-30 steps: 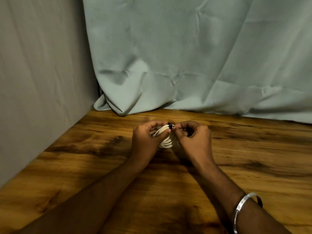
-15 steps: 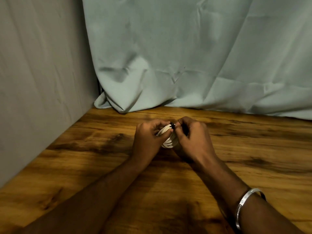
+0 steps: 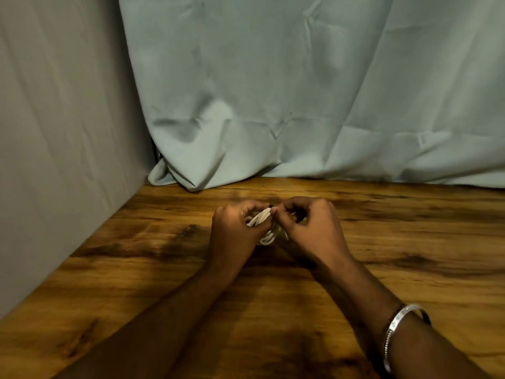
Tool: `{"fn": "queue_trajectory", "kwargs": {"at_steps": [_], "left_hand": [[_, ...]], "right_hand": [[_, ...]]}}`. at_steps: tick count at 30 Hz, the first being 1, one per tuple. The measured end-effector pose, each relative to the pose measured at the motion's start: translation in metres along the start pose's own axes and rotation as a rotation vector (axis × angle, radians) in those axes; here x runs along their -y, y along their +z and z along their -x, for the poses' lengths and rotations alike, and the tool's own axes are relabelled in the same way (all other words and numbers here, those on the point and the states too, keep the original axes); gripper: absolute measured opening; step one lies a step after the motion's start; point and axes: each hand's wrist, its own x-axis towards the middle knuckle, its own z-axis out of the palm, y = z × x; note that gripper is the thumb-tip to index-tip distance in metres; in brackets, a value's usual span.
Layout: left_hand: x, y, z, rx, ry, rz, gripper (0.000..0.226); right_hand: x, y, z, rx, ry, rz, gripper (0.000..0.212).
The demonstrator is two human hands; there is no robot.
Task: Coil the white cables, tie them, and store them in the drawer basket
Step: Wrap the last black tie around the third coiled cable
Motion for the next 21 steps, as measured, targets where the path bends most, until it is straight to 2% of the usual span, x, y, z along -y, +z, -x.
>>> {"fn": "queue_trajectory", "kwargs": {"at_steps": [2, 4, 6, 8, 11, 14, 18, 21], "left_hand": [[-0.001, 0.000, -0.001, 0.008, 0.042, -0.042, 0.026], [-0.003, 0.001, -0.002, 0.010, 0.089, -0.080, 0.029], [-0.006, 0.001, -0.002, 0.006, 0.122, -0.102, 0.024], [-0.006, 0.001, -0.002, 0.002, 0.157, -0.126, 0.021], [-0.005, -0.001, -0.003, 0.043, 0.191, -0.123, 0.026], [-0.007, 0.001, -0.003, 0.098, 0.216, -0.104, 0.030], [-0.012, 0.004, -0.005, 0.118, 0.262, -0.126, 0.031], [-0.014, 0.002, -0.005, 0.118, 0.279, -0.103, 0.029]], "right_hand": [[0.003, -0.004, 0.000, -0.002, -0.063, 0.094, 0.013], [0.006, -0.008, -0.001, -0.006, -0.174, 0.291, 0.019], [0.006, -0.008, -0.002, 0.011, -0.256, 0.449, 0.023], [0.005, -0.005, -0.003, 0.069, -0.325, 0.505, 0.029], [0.004, -0.005, -0.004, 0.087, -0.352, 0.423, 0.039], [-0.001, -0.003, -0.004, 0.030, -0.282, 0.216, 0.027], [-0.006, 0.005, -0.003, -0.012, -0.119, -0.147, 0.029], [-0.004, 0.005, -0.001, -0.017, -0.173, -0.190, 0.027]]}}
